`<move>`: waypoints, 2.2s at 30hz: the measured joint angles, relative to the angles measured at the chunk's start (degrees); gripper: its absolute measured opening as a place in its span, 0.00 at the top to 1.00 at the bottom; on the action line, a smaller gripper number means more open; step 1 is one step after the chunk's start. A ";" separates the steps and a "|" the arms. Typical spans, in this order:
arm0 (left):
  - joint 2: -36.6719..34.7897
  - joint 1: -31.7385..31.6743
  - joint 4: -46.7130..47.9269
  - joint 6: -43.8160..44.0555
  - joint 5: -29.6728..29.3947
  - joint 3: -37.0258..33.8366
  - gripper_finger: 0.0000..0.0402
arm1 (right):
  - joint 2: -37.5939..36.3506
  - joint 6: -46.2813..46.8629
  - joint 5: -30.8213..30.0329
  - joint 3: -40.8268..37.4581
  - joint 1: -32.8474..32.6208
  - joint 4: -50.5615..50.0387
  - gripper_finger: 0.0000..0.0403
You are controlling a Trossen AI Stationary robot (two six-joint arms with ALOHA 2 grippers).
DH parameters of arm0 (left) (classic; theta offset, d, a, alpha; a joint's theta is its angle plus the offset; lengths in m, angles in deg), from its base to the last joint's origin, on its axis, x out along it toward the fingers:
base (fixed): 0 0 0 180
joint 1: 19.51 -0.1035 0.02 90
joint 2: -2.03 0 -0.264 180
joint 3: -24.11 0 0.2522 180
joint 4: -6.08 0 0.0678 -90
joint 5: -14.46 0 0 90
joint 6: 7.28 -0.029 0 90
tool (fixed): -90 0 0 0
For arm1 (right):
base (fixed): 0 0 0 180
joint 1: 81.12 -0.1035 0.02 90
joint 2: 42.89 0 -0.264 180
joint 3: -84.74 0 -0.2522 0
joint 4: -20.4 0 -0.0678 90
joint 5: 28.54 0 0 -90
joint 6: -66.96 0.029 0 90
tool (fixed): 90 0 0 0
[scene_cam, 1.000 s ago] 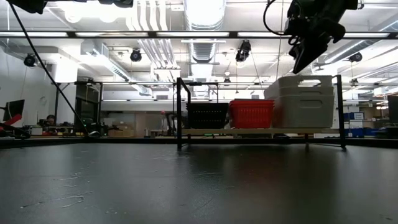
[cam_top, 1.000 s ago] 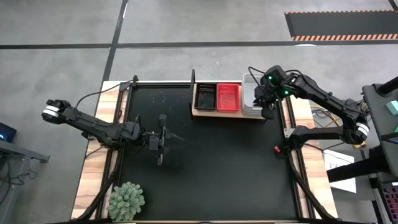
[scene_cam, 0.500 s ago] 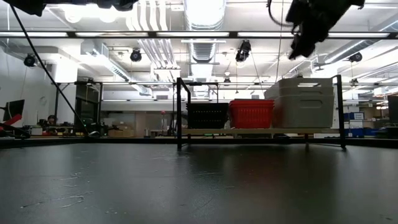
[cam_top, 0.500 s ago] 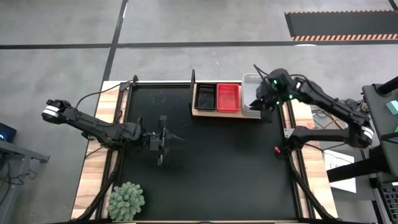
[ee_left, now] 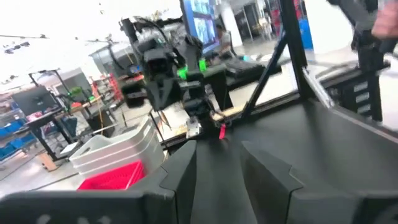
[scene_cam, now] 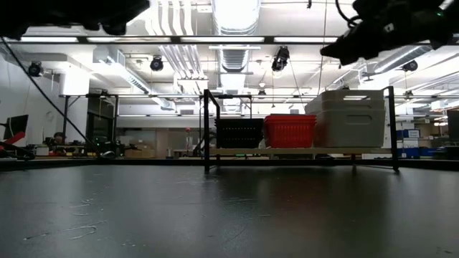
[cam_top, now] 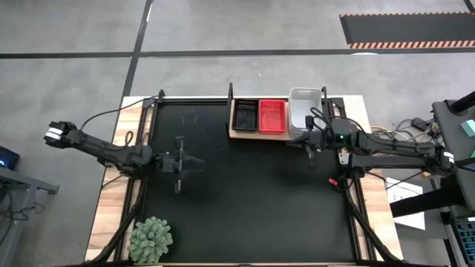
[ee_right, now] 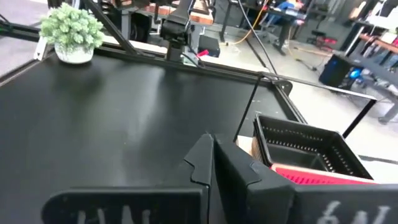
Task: Stack baskets on shelf by color
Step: Return to Home Position
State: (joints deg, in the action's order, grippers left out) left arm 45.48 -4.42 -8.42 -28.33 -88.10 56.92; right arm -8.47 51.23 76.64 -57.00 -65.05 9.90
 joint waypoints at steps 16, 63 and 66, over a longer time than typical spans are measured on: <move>-16.97 -0.02 -10.33 2.72 0.03 -16.40 0.73 | -17.41 -1.67 0.28 -12.65 -0.96 0.47 0.98; -14.96 -0.09 -10.28 11.60 -7.40 -18.49 0.73 | -24.88 2.76 4.28 -23.83 -1.18 13.37 0.98; -14.16 -0.09 -10.28 11.62 -7.40 -18.47 0.73 | -24.88 1.75 4.28 -23.83 -1.18 13.37 0.98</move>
State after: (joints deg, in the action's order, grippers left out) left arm 31.32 -4.50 -18.70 -16.71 -95.50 38.45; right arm -33.35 52.98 80.92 -80.83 -66.22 23.27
